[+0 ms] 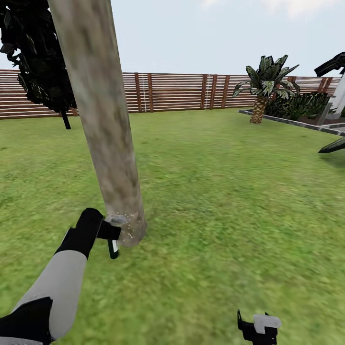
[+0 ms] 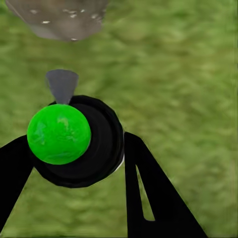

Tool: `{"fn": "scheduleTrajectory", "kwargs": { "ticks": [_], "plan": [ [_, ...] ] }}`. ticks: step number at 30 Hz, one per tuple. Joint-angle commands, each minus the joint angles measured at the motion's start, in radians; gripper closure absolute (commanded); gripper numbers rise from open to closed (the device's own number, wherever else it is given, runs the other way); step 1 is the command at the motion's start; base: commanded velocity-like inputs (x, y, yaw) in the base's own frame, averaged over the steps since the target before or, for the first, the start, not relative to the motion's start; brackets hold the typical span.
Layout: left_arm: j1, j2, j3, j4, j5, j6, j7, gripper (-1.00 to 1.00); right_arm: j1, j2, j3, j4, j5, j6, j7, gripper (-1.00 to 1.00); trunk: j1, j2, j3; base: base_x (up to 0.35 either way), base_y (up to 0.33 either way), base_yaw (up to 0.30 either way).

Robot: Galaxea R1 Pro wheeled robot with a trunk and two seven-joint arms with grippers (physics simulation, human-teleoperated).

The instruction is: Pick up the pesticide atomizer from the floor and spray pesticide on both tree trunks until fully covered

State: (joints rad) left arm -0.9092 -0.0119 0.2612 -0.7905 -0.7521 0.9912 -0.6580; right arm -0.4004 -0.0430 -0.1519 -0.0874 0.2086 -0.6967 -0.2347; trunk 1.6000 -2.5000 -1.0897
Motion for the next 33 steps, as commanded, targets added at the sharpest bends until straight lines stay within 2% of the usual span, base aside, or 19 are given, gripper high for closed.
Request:
{"fn": "scheduleTrajectory", "kwargs": {
  "ticks": [1,2,4,7,8,9,10,12,14,16,18,22,24,25,28,32,33],
  "plan": [
    [0.000,0.009,0.000,-0.002,0.003,0.001,0.000,1.00,0.000,0.000,0.000,0.000,0.000,0.000,0.000,-1.00,0.000,0.000,0.000,0.000,0.000,0.000],
    [-0.001,0.023,0.001,-0.006,0.005,0.001,0.000,1.00,0.000,0.000,0.000,0.000,0.000,0.000,0.000,-1.00,0.000,0.000,0.000,0.000,0.000,0.000],
    [-0.001,0.072,0.002,-0.021,0.014,0.008,-0.001,1.00,0.000,0.000,0.000,0.000,0.000,0.000,0.000,-1.00,0.000,0.000,0.000,0.000,0.000,0.000],
    [0.000,0.068,0.001,-0.026,0.014,0.010,-0.002,1.00,0.000,0.000,0.000,0.000,0.000,0.000,0.000,-1.00,0.000,0.000,0.000,0.000,0.000,0.000],
    [0.000,0.060,0.001,-0.026,0.014,0.010,-0.002,1.00,0.000,0.000,0.000,0.000,0.000,0.000,0.000,-1.00,0.000,0.000,0.000,0.000,0.000,0.000],
    [-0.005,0.021,-0.004,-0.027,0.009,0.011,-0.002,1.00,0.000,0.000,0.000,0.000,0.000,0.000,0.000,-1.00,0.000,0.000,0.000,0.000,0.000,0.000],
    [-0.009,-0.003,-0.014,-0.028,0.007,0.011,-0.002,1.00,0.000,0.000,0.000,0.000,0.000,0.000,0.000,-1.00,0.000,0.000,0.000,0.000,0.000,0.000],
    [-0.021,-0.033,-0.038,-0.028,0.006,0.018,-0.002,1.00,0.000,0.000,0.000,0.000,0.000,0.000,0.000,-1.00,0.000,0.000,0.000,0.000,0.000,0.000],
    [-0.033,-0.050,-0.063,-0.029,0.007,0.023,-0.002,1.00,0.000,0.000,0.000,0.000,0.000,0.000,0.000,-1.00,0.000,0.000,0.000,0.000,0.000,0.000],
    [-0.040,-0.052,-0.069,-0.029,0.006,0.024,-0.002,1.00,0.000,0.000,0.000,0.000,0.000,-0.001,0.000,-1.00,0.000,0.000,0.000,0.000,0.000,0.000],
    [-0.044,-0.044,-0.069,-0.029,0.005,0.025,-0.002,1.00,0.000,0.000,0.000,0.000,0.000,0.000,0.000,-1.00,0.000,0.000,0.000,0.000,0.000,0.000],
    [-0.046,0.014,-0.063,-0.046,0.009,0.026,-0.003,1.00,0.000,0.000,0.000,0.000,0.000,0.000,0.000,-1.00,0.000,0.000,0.000,-0.152,0.000,0.000],
    [-0.046,0.035,-0.062,-0.061,0.013,0.026,-0.003,1.00,0.000,0.000,0.000,0.000,0.000,0.000,0.000,-1.00,0.000,0.000,0.000,-0.227,0.000,0.000],
    [-0.046,0.035,-0.063,-0.064,0.013,0.026,-0.003,1.00,0.000,0.000,0.000,0.000,0.000,0.000,0.000,-1.00,0.000,0.000,0.000,-0.088,0.000,0.000],
    [-0.047,0.023,-0.067,-0.067,0.013,0.026,-0.003,1.00,0.000,0.000,0.000,0.000,0.000,0.000,0.000,-1.00,0.000,0.000,0.000,-0.035,0.000,0.000],
    [-0.077,-0.048,-0.071,-0.067,0.008,0.026,-0.003,1.00,0.000,0.000,0.000,0.000,0.000,0.000,0.000,-1.00,0.000,0.000,0.000,-0.004,0.000,0.000],
    [-0.084,-0.058,-0.071,-0.067,0.008,0.026,-0.003,1.00,0.000,0.000,0.000,0.000,0.000,0.000,0.000,-1.00,0.000,0.000,0.000,0.000,0.000,0.000]
  ]
}}
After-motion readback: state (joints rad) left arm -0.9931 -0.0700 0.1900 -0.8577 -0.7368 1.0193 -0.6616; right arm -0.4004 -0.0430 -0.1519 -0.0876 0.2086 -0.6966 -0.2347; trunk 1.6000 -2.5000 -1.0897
